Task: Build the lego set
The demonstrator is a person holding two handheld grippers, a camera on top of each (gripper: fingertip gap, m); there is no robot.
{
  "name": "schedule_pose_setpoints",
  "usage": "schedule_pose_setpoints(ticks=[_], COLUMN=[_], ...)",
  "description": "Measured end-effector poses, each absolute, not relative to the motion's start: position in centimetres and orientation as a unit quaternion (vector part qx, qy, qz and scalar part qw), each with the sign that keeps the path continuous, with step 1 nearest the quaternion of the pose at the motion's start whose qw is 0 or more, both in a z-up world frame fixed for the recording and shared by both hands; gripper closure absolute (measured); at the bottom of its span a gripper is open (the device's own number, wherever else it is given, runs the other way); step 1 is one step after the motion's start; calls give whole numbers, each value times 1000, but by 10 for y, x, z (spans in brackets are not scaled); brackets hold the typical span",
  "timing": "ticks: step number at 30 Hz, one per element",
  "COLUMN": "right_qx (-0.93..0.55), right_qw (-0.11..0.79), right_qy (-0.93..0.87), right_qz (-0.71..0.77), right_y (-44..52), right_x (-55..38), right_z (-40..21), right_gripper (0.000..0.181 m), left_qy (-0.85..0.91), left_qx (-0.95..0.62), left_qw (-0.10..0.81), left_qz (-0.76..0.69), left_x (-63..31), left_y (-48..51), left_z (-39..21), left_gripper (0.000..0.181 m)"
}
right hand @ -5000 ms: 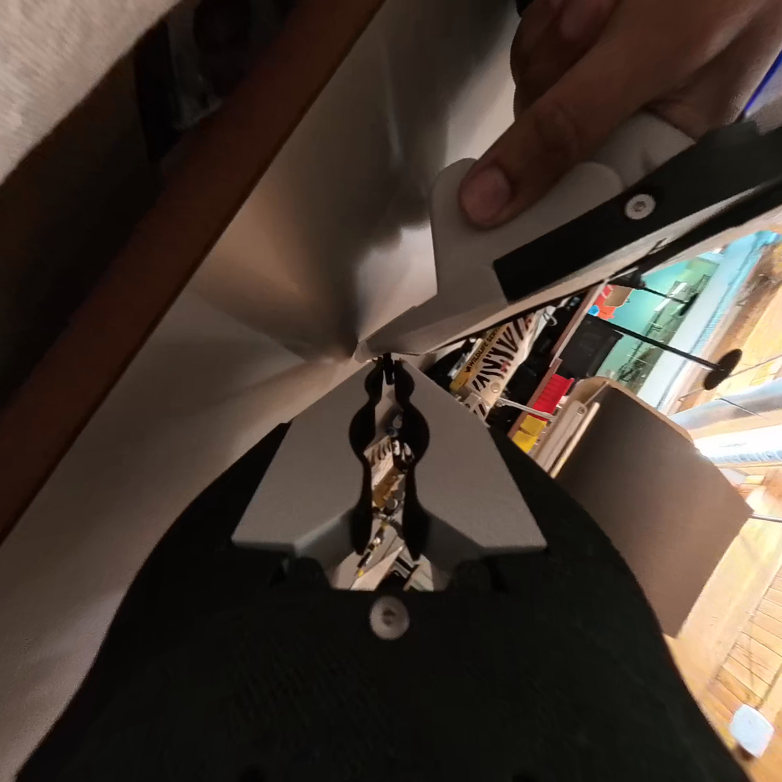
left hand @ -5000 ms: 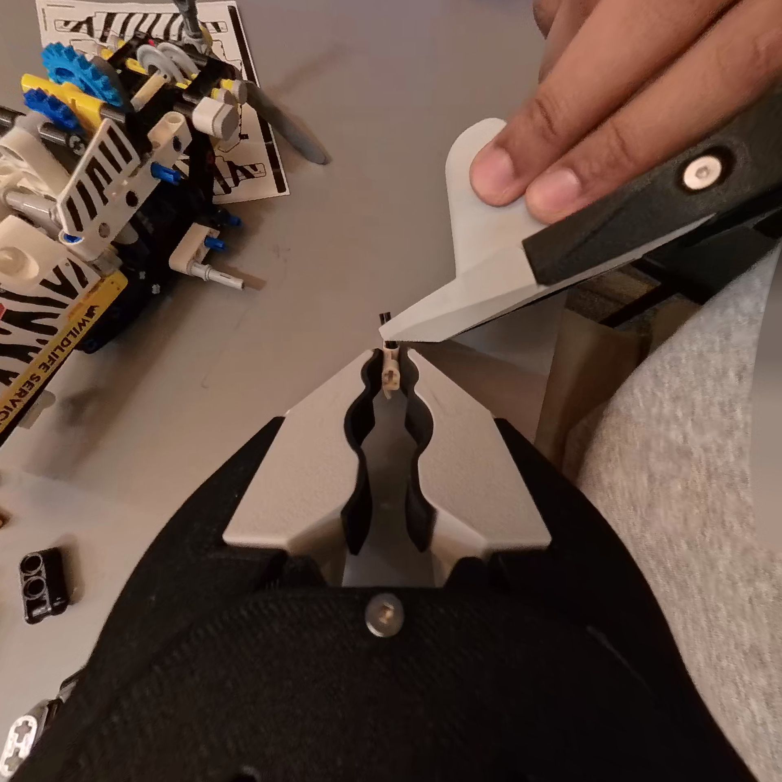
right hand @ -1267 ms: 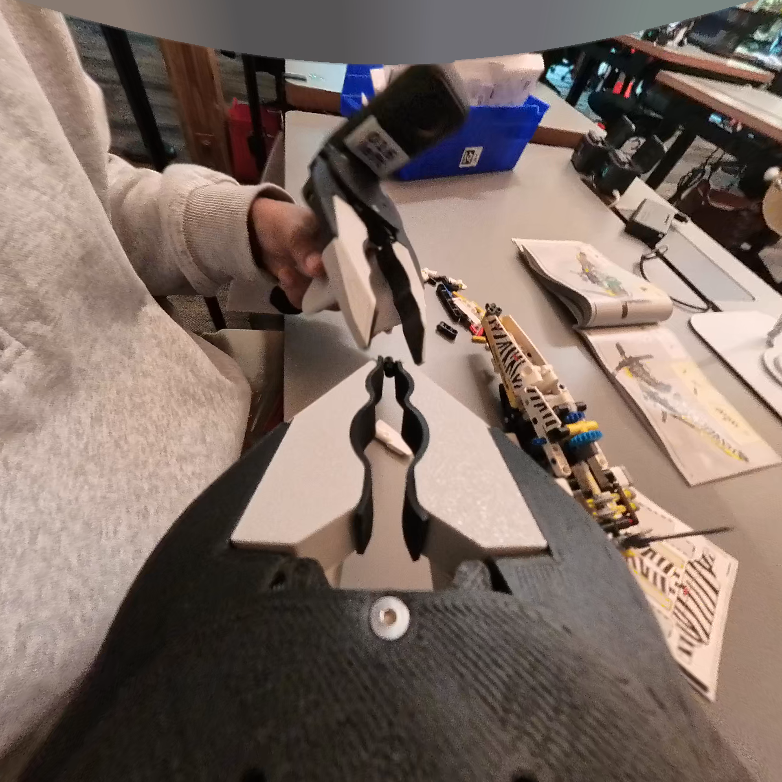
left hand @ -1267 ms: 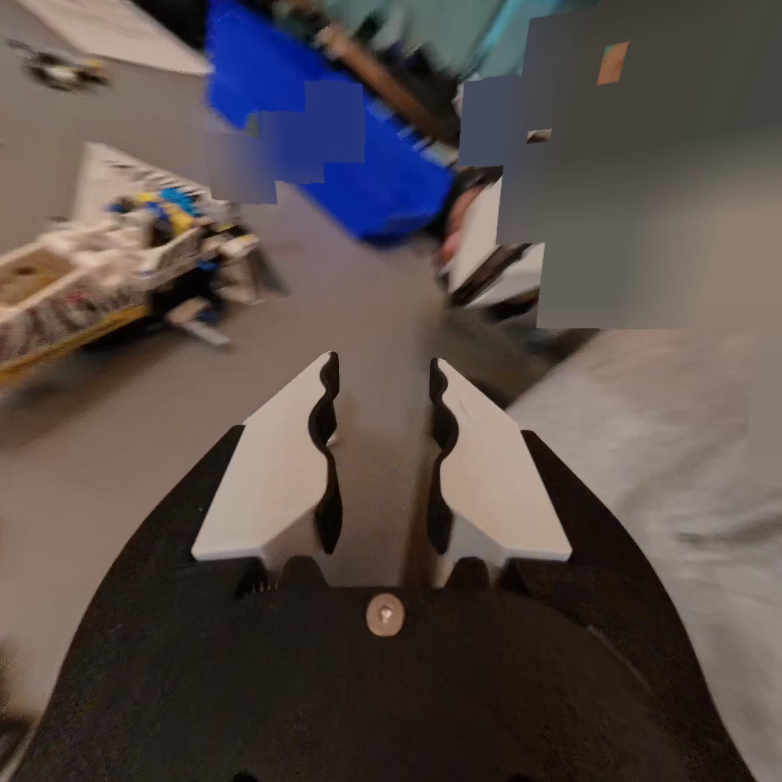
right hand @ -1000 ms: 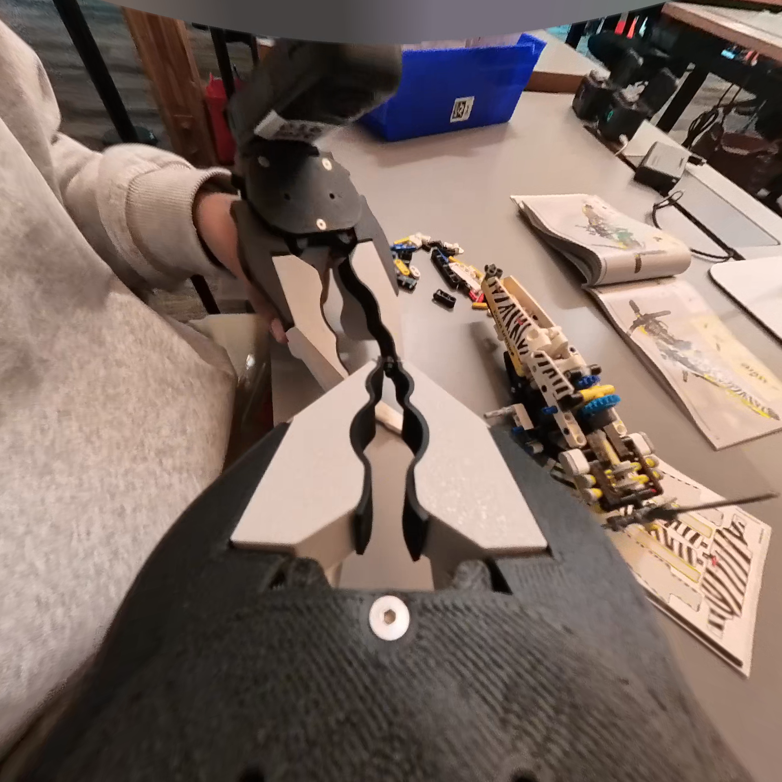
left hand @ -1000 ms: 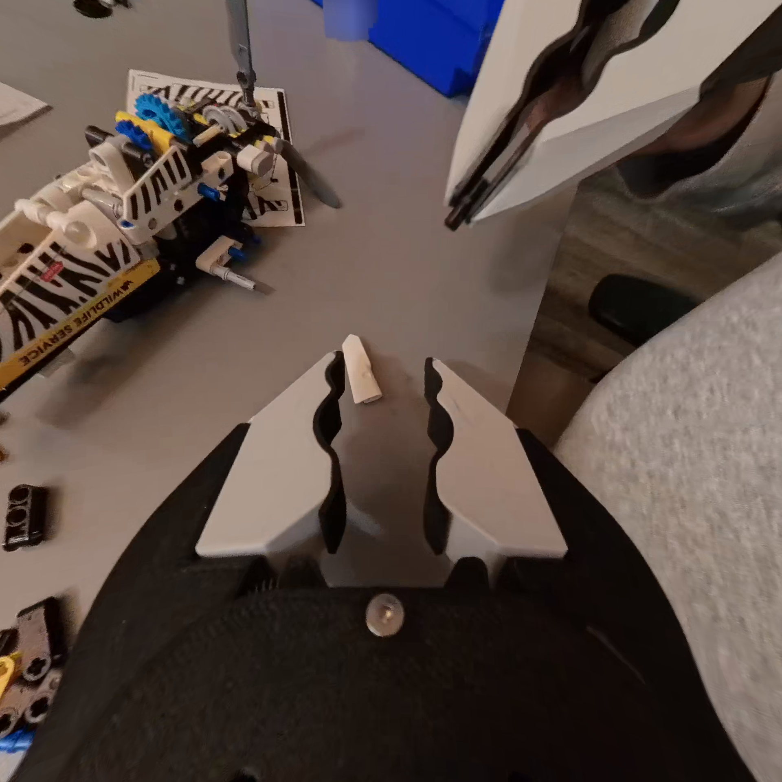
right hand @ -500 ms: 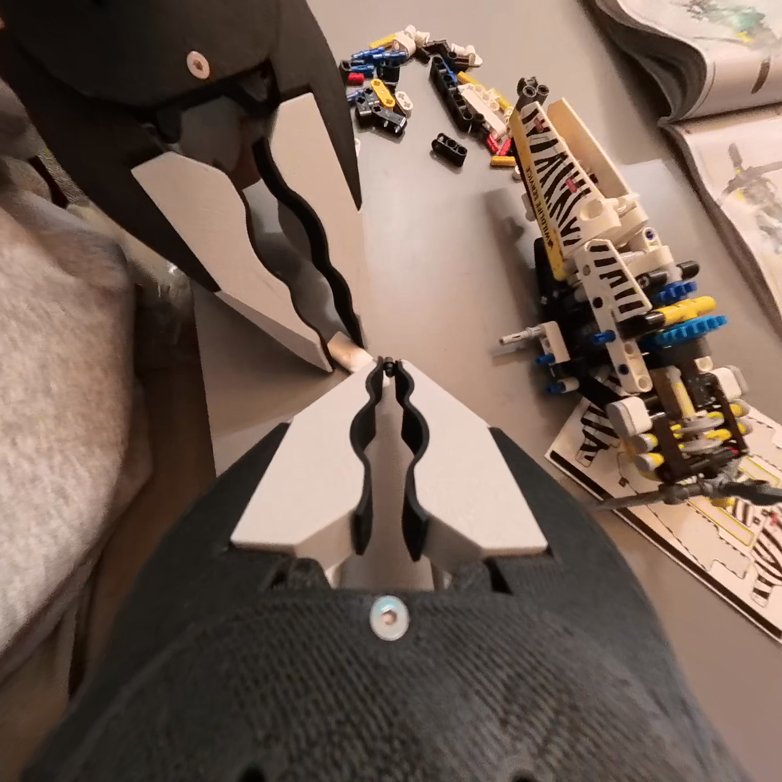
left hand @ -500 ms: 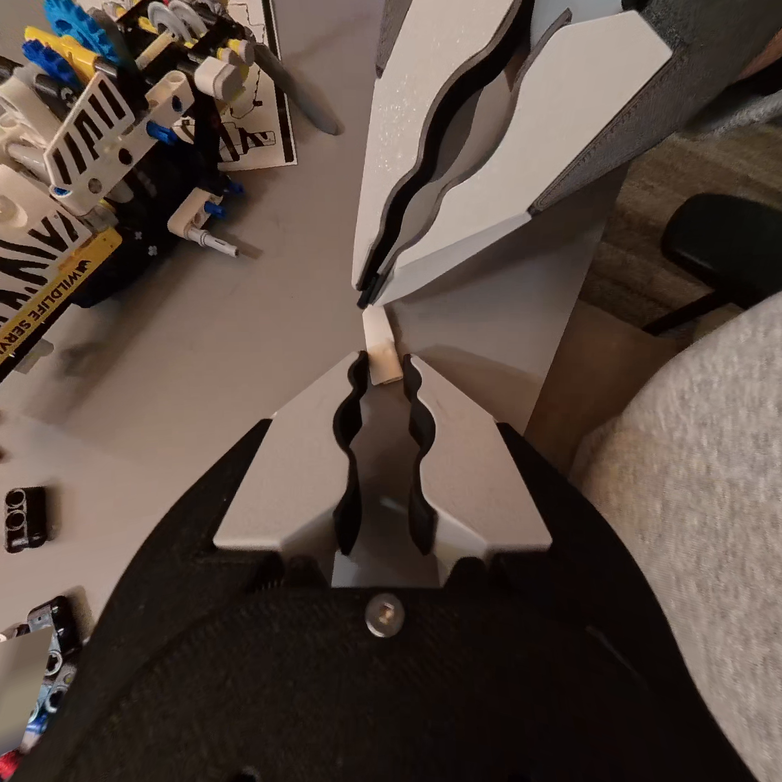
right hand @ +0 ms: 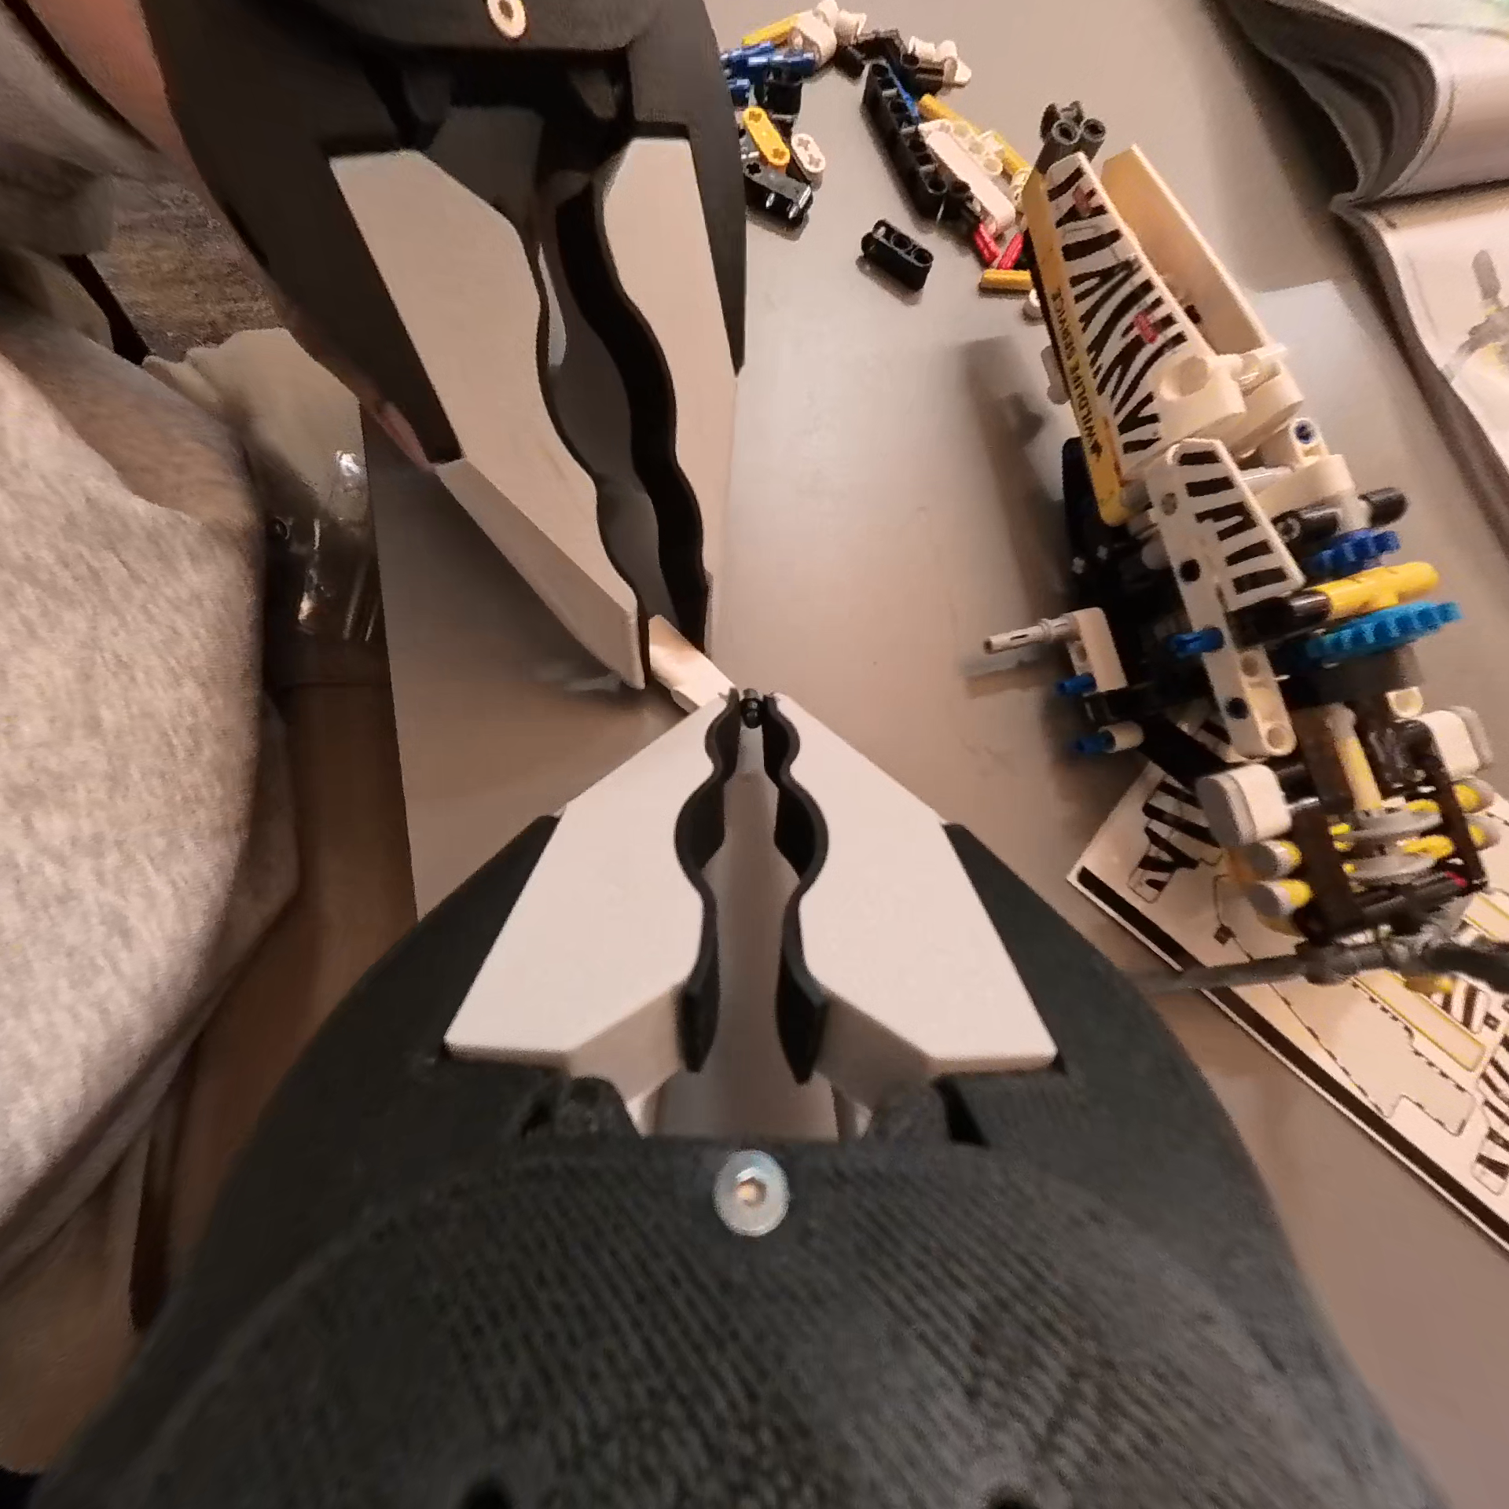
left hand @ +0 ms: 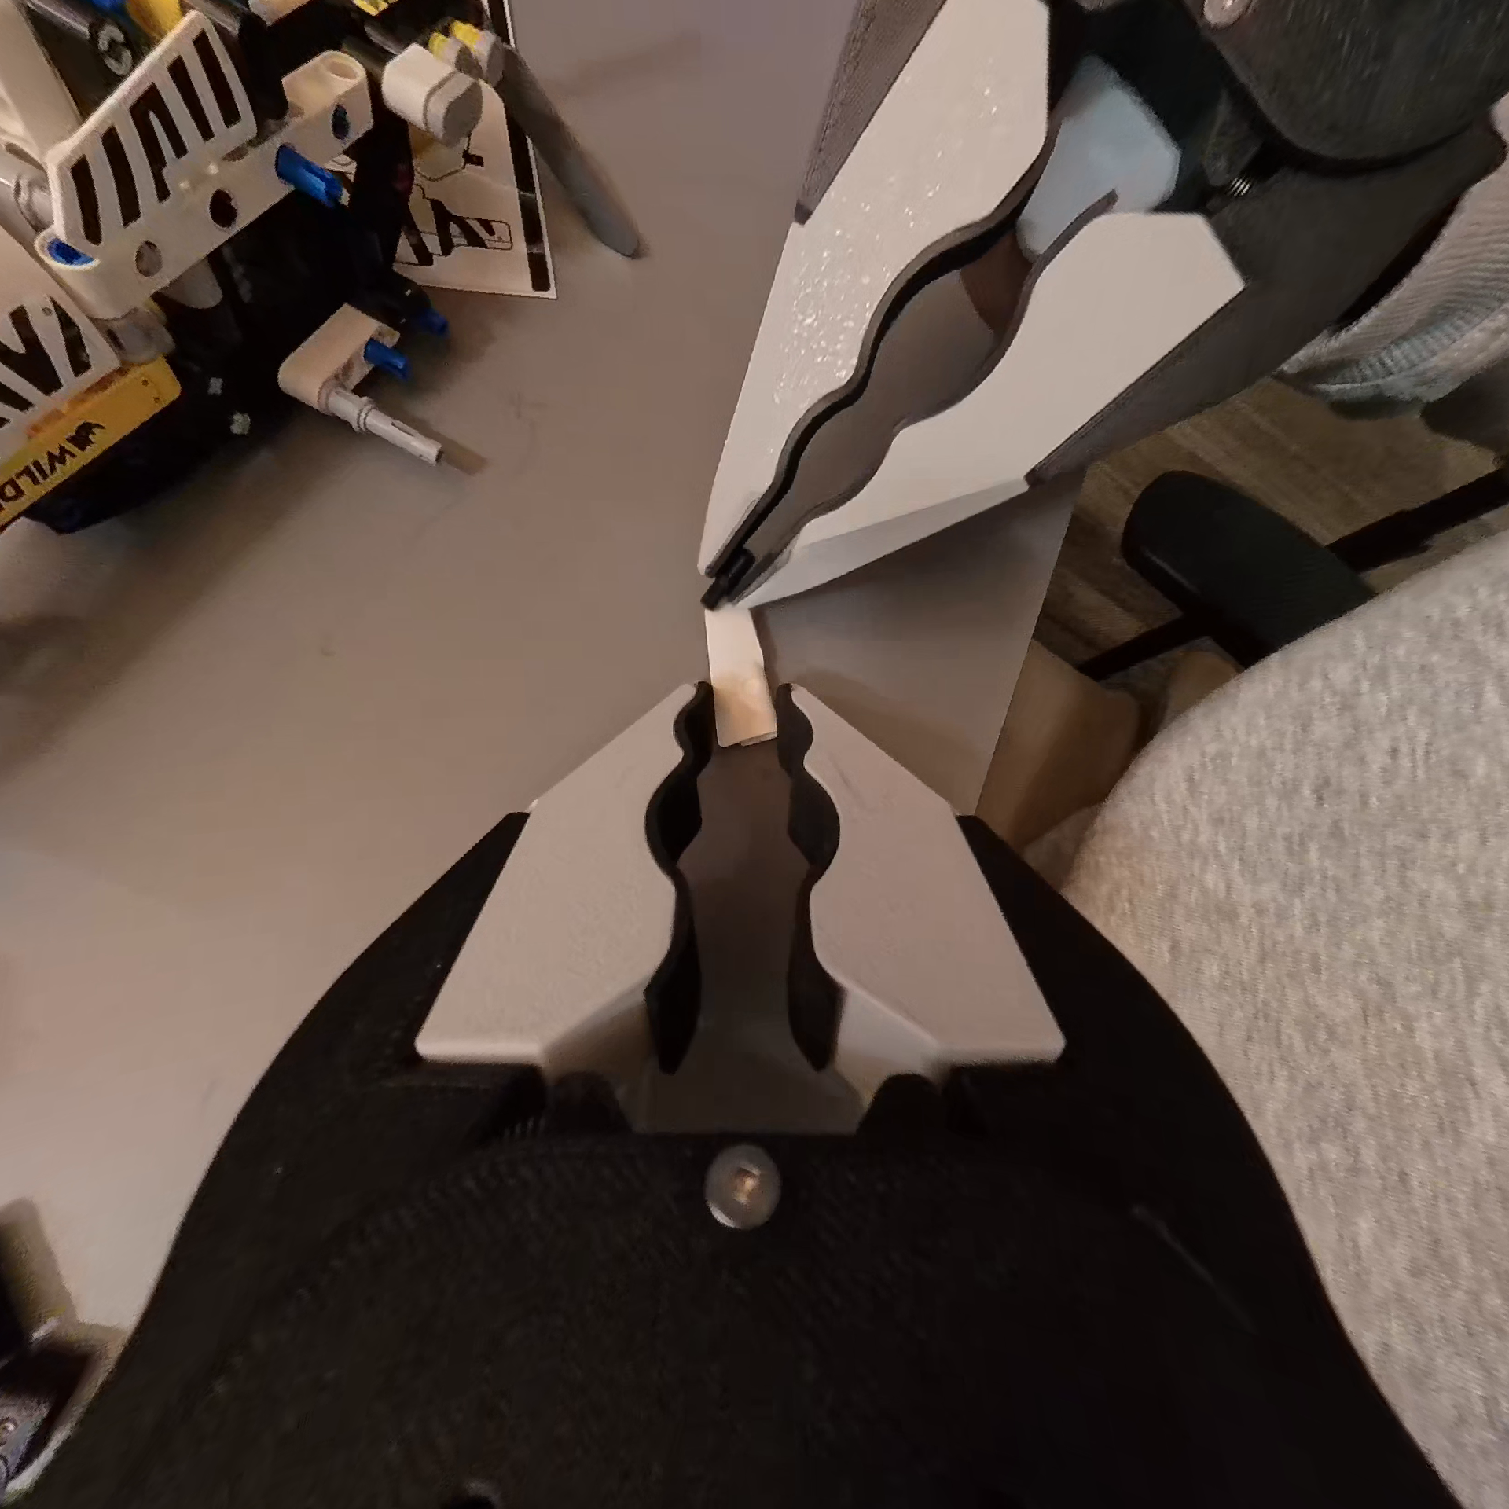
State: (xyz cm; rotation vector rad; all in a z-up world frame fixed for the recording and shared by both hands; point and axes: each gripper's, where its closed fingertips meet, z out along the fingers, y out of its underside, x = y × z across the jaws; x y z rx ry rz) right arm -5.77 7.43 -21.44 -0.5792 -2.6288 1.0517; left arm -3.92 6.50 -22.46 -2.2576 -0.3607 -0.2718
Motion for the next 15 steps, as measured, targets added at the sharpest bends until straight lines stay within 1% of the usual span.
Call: schedule_pose_setpoints(ticks=[9,10,12,15], right_qx=[-201,-200,-193,-191], right_qw=[117,119,128,134], right_qy=[-907,-910,-911,-911], right_qz=[352,344,341,340], right_y=[73,75,74,73], right_x=[-57,-57,-56,-55], right_z=[-221,-224,-226,-227], right_gripper=[178,178,178,178], left_qy=[-148,-146,-131,-87], left_qx=[-886,-886,-887,-894], left_qw=[427,432,438,438], left_qz=[-103,-88,-64,-44], left_x=[-42,-43,-42,-32], left_y=[64,64,64,64], left_z=[-218,-217,-214,-213], left_gripper=[168,164,146,137])
